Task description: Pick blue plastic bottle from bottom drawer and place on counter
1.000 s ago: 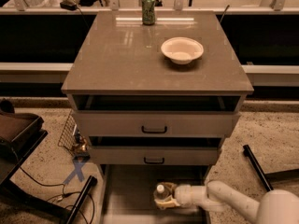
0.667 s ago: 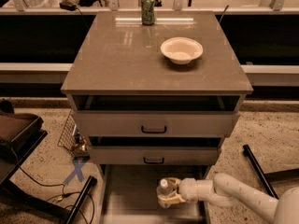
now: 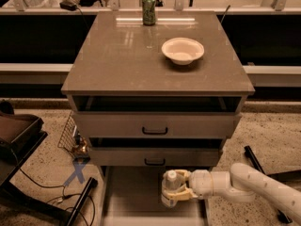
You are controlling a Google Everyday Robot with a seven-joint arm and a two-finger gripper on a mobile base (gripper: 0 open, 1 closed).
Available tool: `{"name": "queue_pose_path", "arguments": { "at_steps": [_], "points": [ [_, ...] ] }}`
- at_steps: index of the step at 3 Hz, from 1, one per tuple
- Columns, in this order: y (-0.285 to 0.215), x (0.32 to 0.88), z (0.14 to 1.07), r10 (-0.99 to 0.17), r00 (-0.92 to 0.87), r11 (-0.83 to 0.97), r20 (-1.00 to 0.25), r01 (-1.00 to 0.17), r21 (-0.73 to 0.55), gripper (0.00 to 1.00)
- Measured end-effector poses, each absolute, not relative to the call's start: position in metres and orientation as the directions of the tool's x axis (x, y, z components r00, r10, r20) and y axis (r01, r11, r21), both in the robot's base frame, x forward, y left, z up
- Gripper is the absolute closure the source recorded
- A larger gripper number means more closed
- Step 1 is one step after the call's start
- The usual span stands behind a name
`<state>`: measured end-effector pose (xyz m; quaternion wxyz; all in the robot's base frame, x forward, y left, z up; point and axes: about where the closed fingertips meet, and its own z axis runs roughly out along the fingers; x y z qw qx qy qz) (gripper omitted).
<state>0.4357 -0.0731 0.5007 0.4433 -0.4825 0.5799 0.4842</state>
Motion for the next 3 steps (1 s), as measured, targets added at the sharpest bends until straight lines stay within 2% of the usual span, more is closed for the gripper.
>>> {"name": "queue_pose_path", "arguments": {
  "at_steps": [2,3],
  "points": [
    [-0.065,0.440,0.590,-0.101,-0.055,0.099,-0.993,-0.994,0.045,1.00],
    [-0.062,0.452,0.640,-0.163,-0.006,0.167,-0.987,-0.986,-0.022,1.00]
  ]
}}
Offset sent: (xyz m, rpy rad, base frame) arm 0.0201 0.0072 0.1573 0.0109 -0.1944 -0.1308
